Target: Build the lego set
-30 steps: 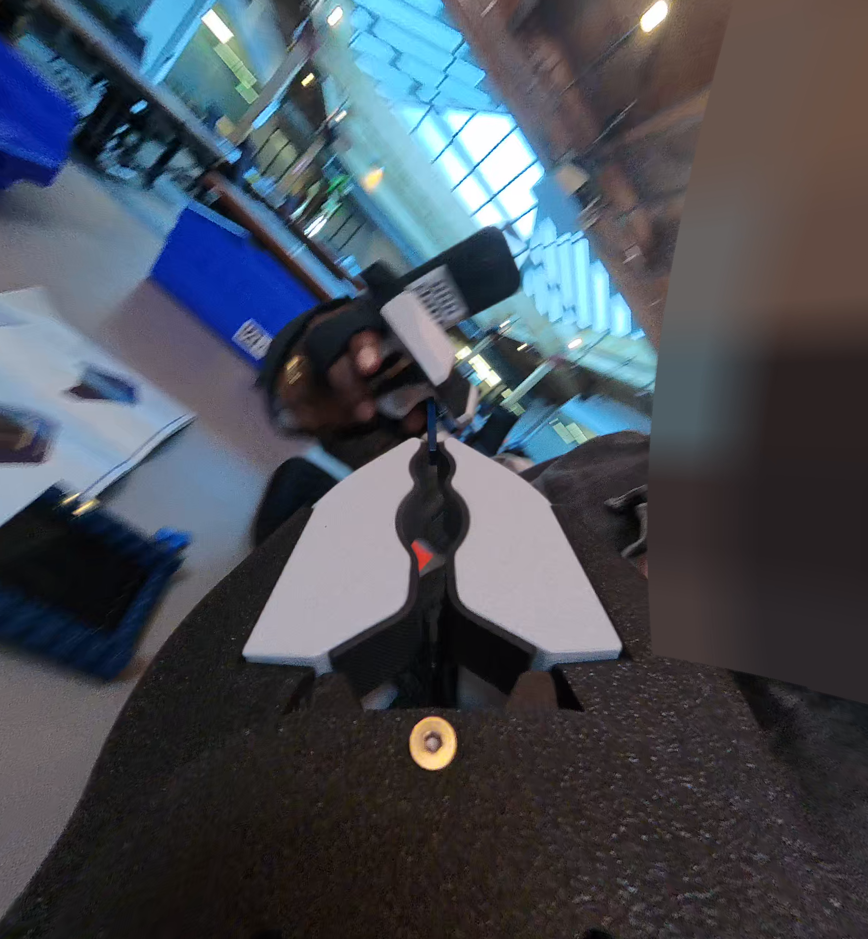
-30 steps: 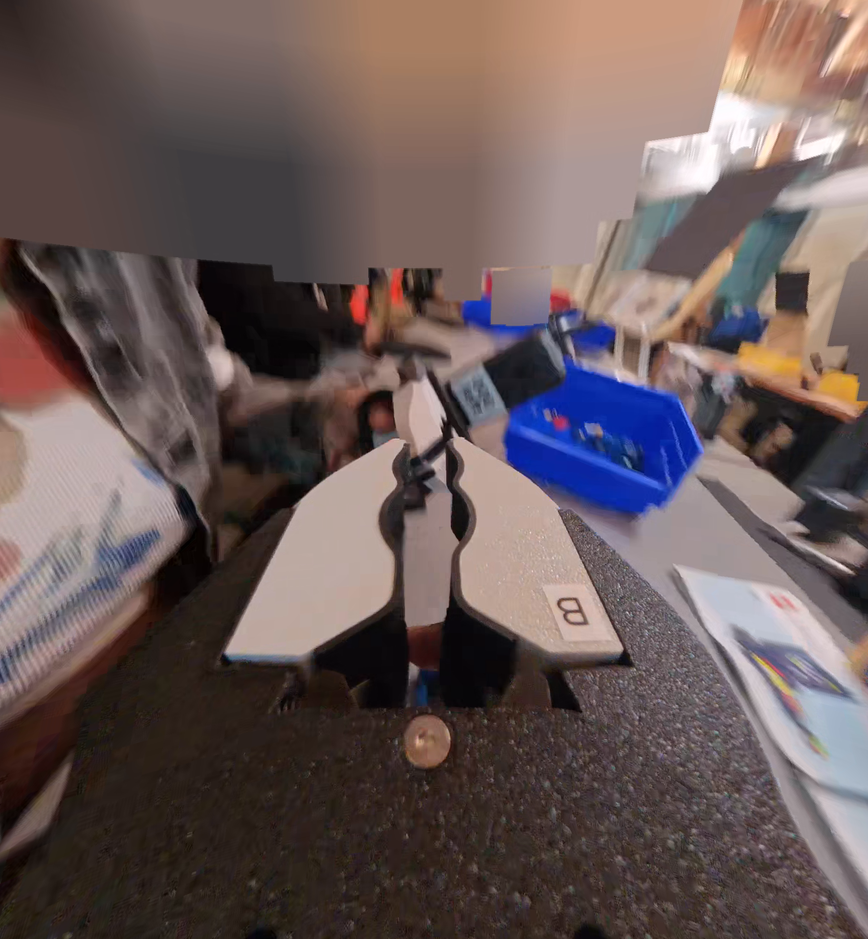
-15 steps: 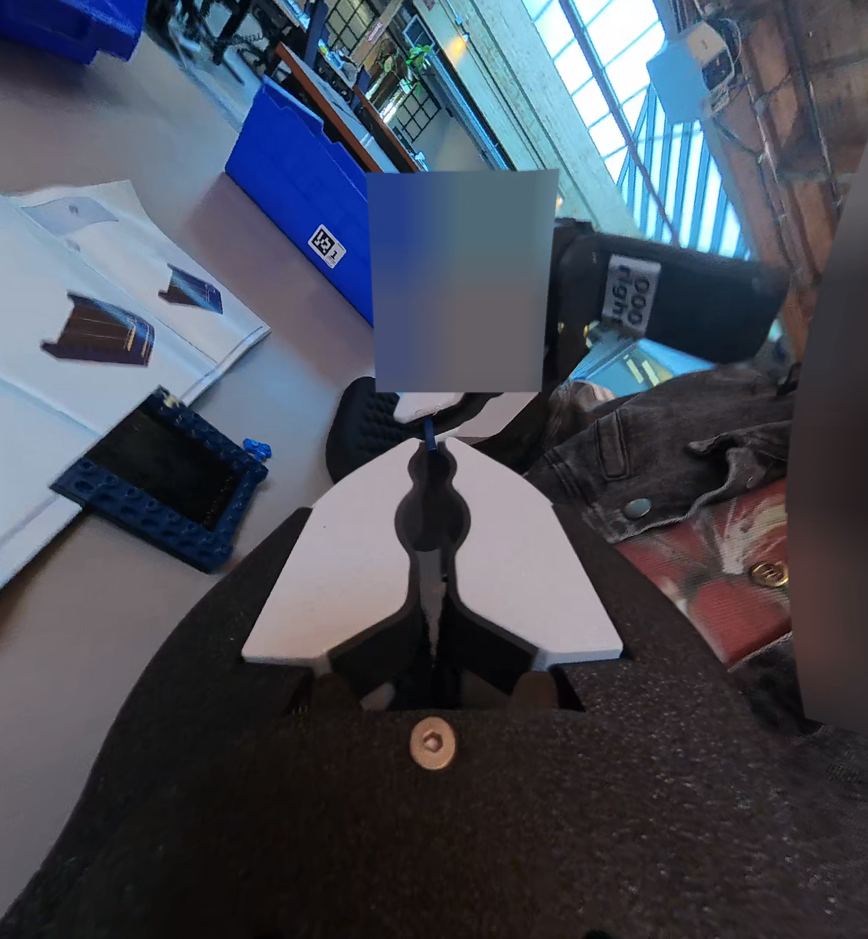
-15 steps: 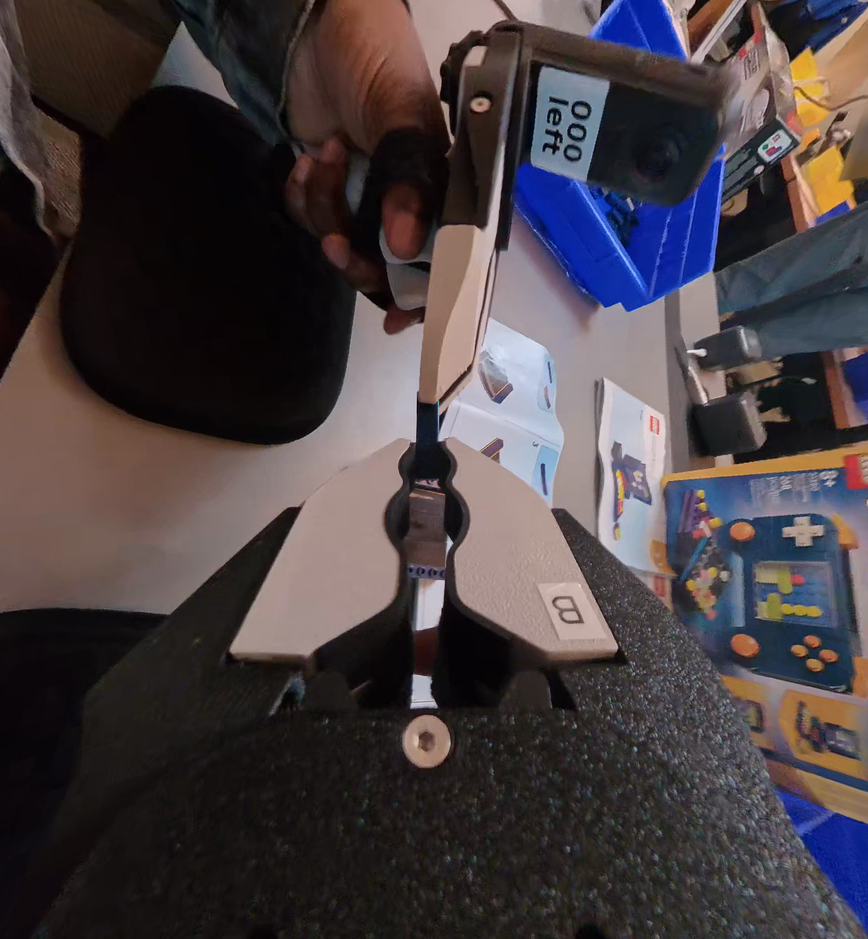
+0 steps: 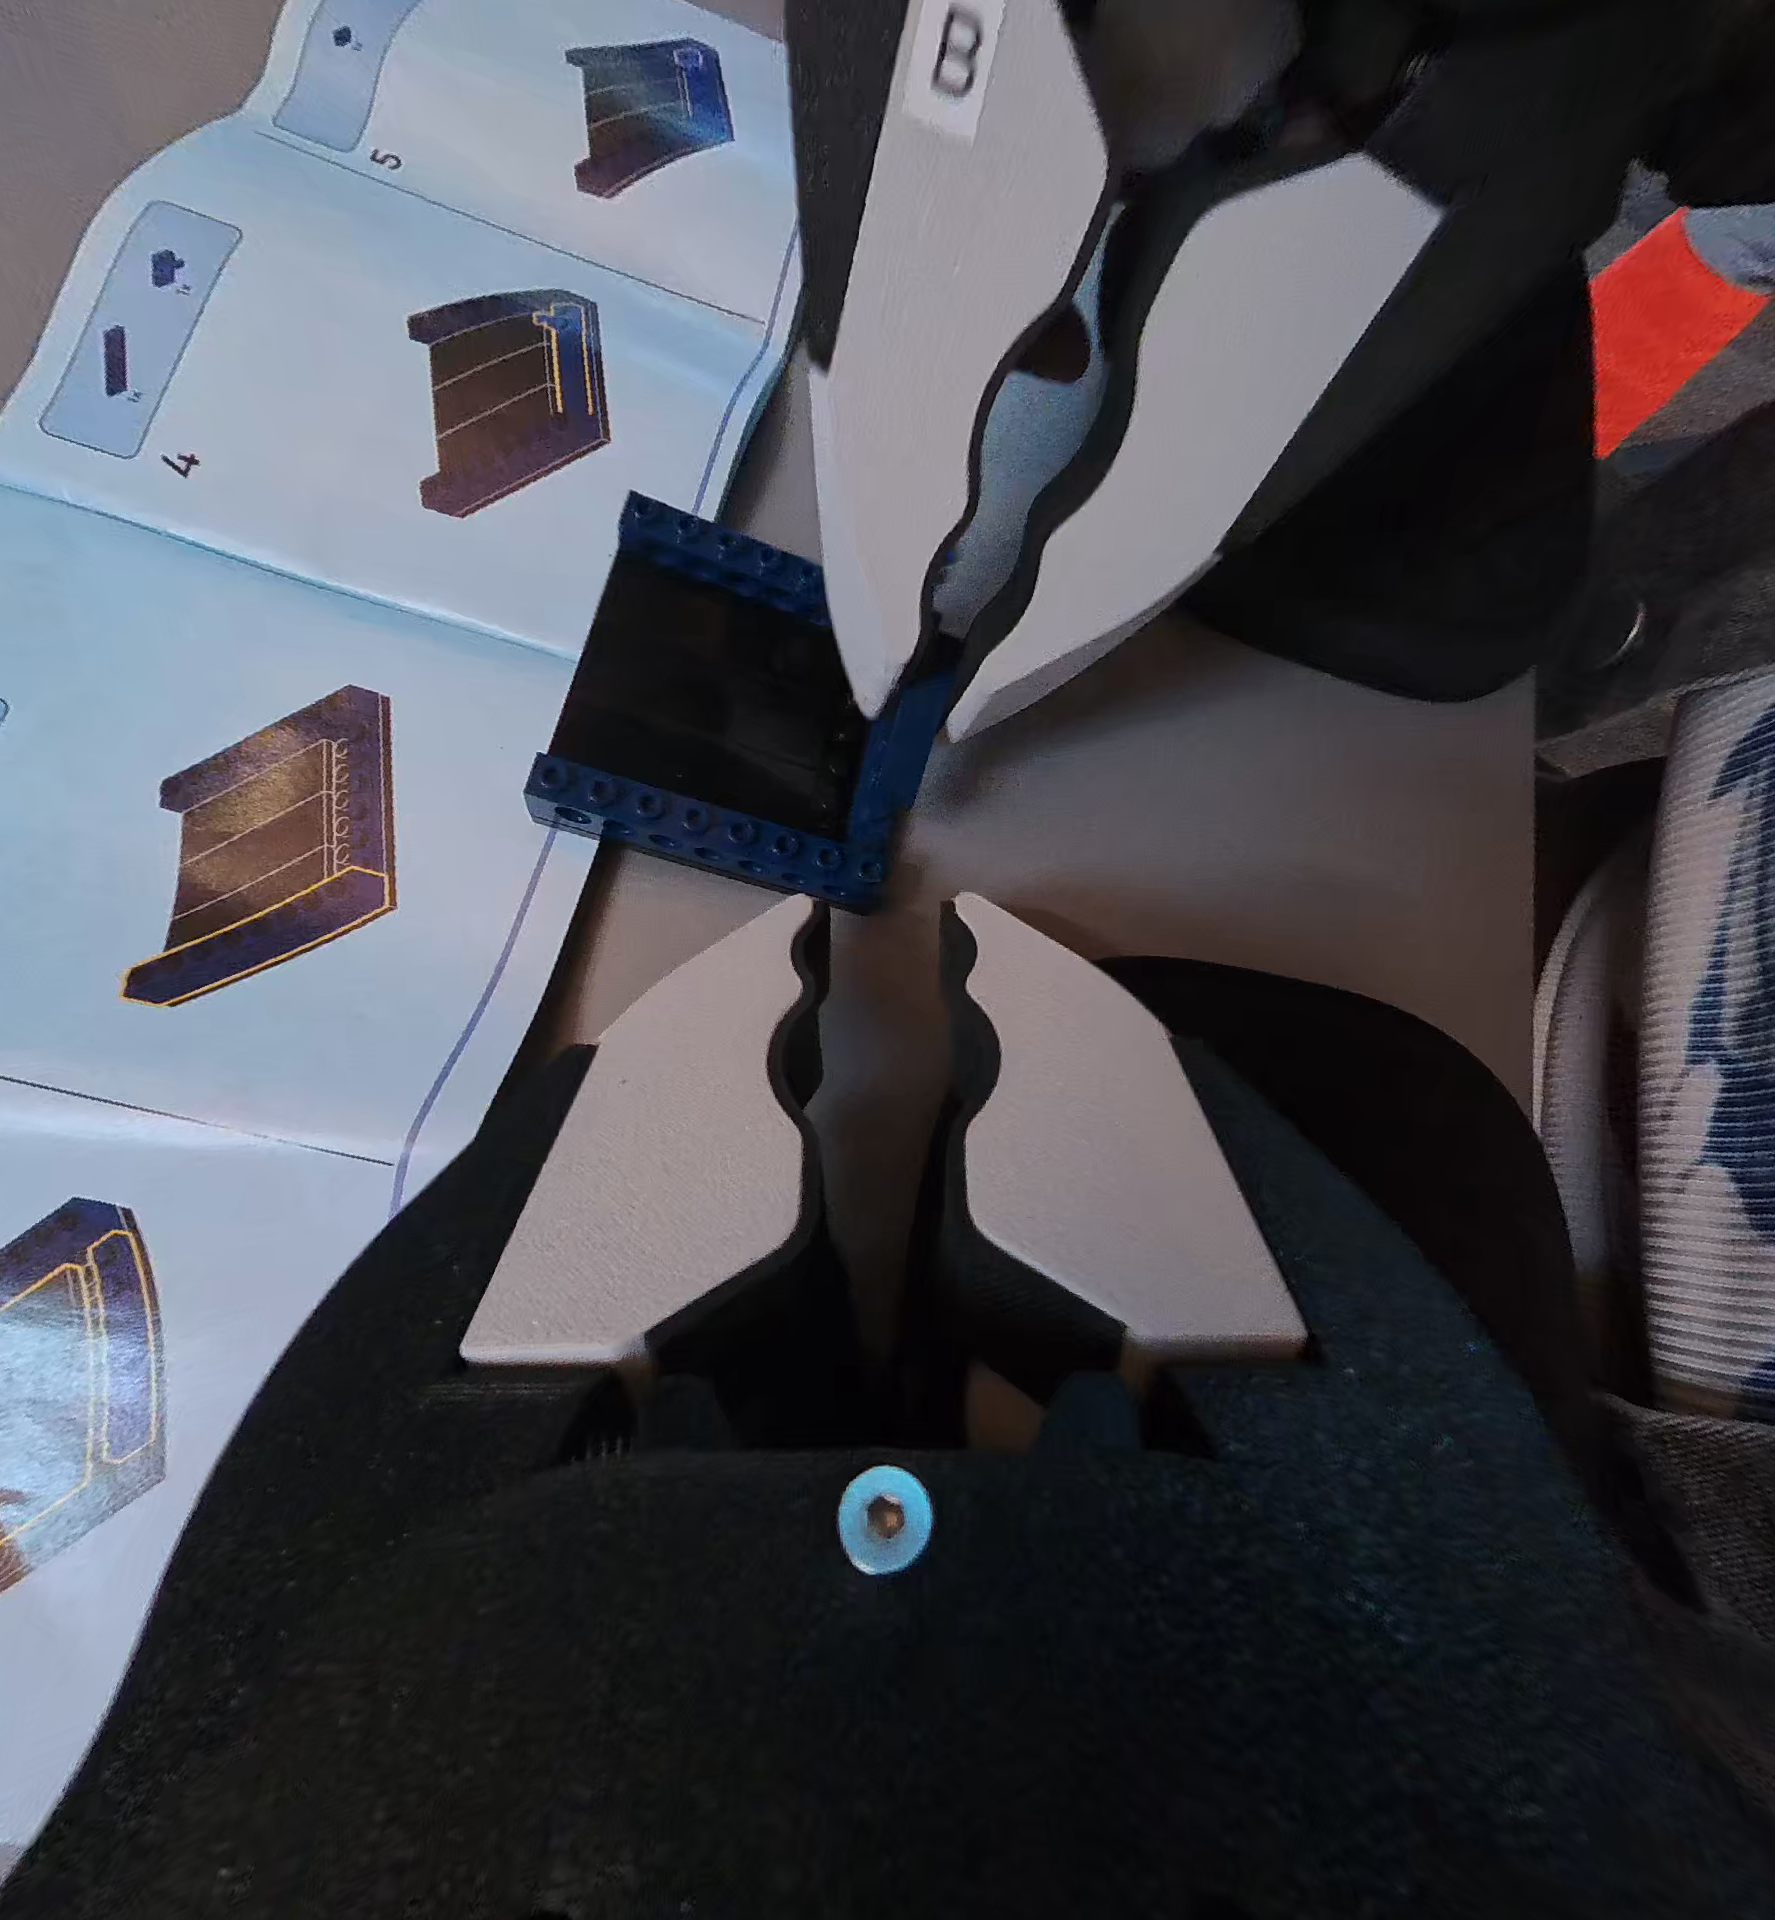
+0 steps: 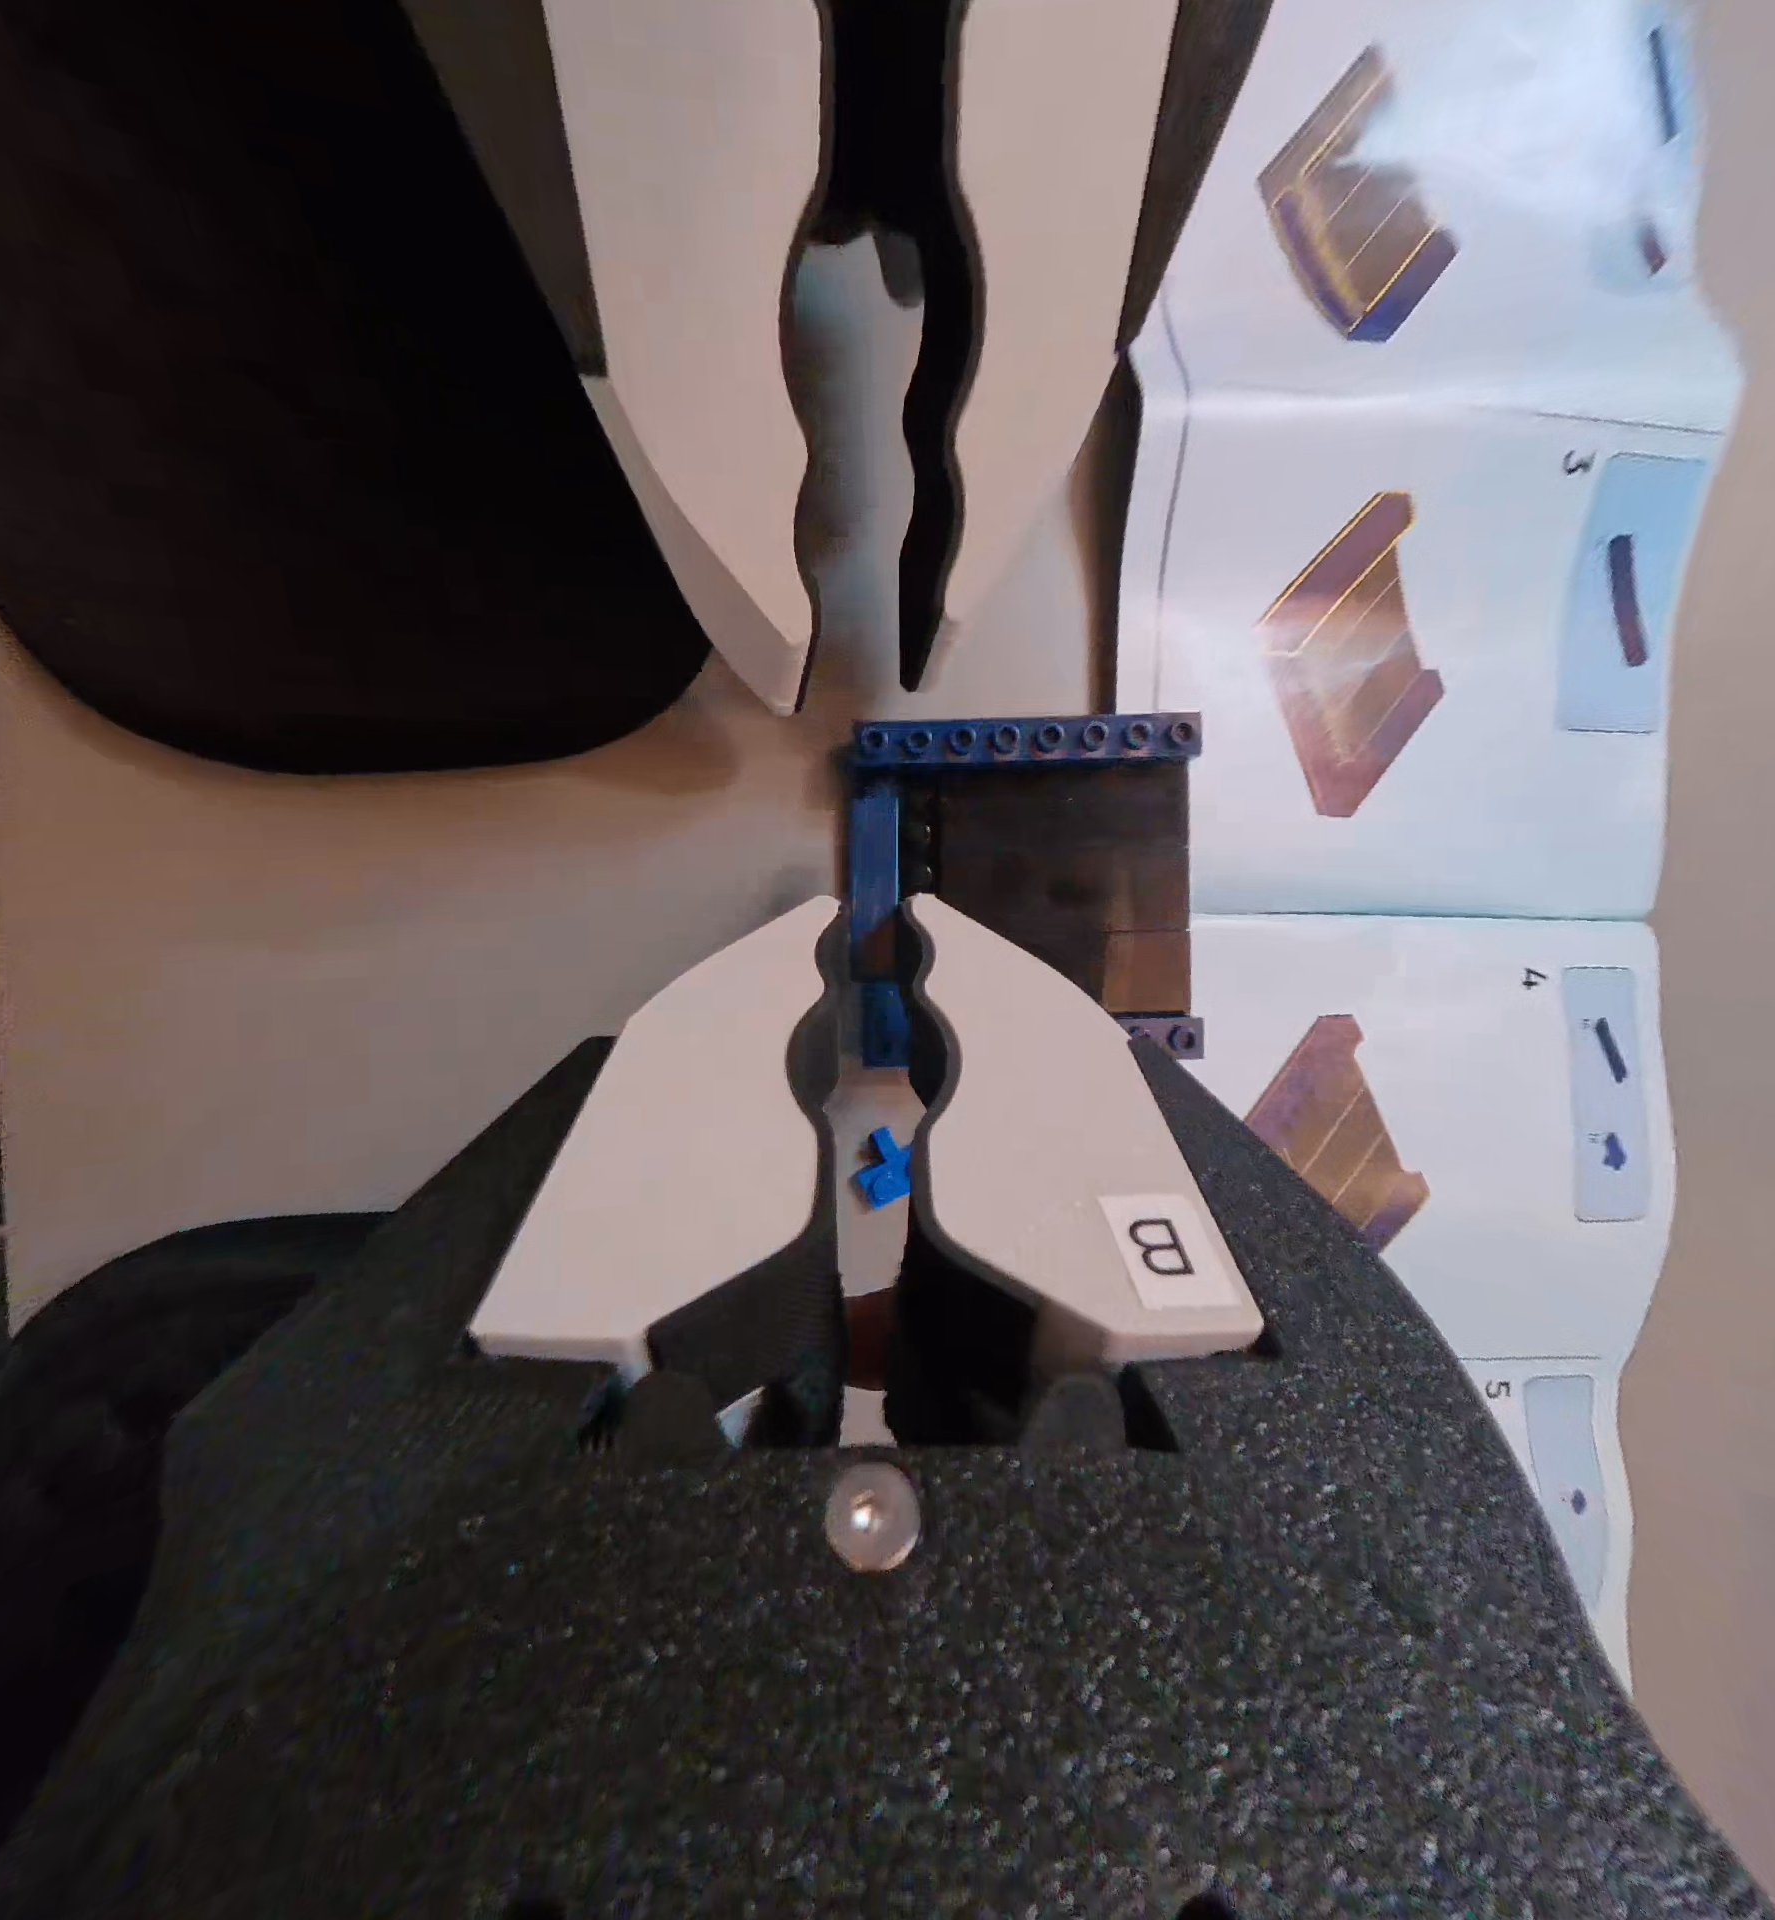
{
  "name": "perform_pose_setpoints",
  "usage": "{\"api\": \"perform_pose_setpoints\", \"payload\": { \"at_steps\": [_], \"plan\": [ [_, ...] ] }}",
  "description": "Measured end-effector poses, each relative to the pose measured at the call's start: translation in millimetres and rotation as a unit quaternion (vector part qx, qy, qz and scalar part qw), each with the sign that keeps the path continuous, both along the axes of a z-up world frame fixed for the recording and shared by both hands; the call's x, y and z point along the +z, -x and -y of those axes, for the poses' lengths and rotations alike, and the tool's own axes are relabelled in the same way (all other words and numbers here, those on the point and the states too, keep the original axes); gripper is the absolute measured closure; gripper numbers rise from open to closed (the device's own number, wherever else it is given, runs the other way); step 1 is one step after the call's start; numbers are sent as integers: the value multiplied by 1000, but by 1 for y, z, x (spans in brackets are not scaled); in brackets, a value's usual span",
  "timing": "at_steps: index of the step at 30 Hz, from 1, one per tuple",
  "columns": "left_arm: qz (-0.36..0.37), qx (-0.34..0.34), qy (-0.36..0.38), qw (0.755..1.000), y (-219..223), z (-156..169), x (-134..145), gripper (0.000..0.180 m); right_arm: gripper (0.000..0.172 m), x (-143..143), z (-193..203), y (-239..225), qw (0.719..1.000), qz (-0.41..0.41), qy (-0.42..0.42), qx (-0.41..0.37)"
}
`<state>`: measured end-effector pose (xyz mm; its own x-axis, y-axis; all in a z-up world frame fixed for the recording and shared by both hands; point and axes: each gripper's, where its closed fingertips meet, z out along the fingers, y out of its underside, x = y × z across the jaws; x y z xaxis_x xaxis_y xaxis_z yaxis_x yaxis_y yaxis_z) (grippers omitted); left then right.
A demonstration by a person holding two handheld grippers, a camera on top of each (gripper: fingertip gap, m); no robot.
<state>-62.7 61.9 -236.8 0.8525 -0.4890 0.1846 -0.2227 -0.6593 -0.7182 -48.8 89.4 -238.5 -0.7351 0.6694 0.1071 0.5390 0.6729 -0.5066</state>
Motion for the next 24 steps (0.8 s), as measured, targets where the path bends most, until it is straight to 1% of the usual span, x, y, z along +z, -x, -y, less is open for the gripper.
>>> {"api": "perform_pose_setpoints", "payload": {
  "at_steps": [5,8,24],
  "plan": [
    [10,-16,5,1000,-4,2,-1,161,164,-5,4,4,1000,2,20,3],
    [5,-23,10,1000,-6,2,-4,161,164,-10,2,4,1000,7,17,3],
    [14,-29,15,999,-8,1,-5,161,164,-9,4,4,999,21,25,15]
  ]
}}
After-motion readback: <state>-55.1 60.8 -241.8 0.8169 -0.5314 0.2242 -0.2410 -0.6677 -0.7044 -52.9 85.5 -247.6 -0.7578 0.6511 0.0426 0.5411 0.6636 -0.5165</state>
